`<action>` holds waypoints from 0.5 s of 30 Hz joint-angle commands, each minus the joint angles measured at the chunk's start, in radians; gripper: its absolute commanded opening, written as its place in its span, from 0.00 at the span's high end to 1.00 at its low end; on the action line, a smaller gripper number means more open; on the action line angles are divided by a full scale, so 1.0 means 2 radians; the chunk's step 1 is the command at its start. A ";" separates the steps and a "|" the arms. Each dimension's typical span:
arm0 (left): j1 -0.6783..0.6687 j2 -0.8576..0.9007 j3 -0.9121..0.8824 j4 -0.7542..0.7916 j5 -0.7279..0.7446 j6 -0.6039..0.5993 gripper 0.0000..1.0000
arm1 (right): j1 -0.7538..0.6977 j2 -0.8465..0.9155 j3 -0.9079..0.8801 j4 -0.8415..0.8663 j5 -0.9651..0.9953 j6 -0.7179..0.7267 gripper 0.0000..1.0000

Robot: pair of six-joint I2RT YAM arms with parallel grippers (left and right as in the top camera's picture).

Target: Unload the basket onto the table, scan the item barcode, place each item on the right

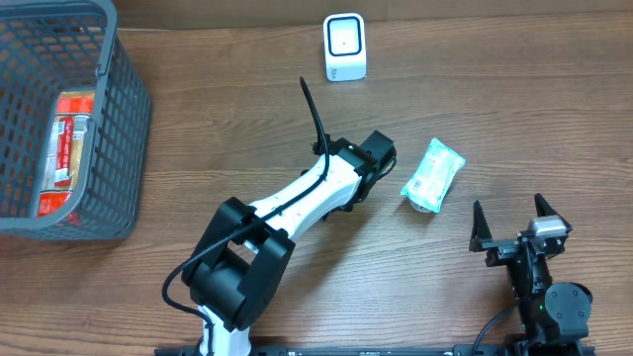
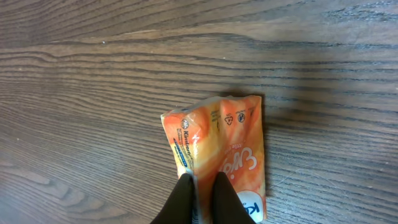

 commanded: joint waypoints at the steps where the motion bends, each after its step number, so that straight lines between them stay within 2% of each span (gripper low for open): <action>1: -0.002 0.000 -0.004 0.004 0.001 0.007 0.96 | -0.001 -0.003 -0.005 0.003 0.005 -0.002 0.00; 3: -0.002 0.000 -0.004 0.010 0.008 0.011 0.96 | -0.001 -0.003 -0.005 0.003 0.005 -0.002 0.00; 6: -0.003 0.000 -0.004 0.015 0.014 0.011 0.87 | -0.001 -0.003 -0.005 0.003 0.005 -0.002 0.00; 15: -0.005 0.000 -0.004 0.014 0.002 0.033 0.73 | -0.001 -0.003 -0.005 0.003 0.005 -0.002 0.00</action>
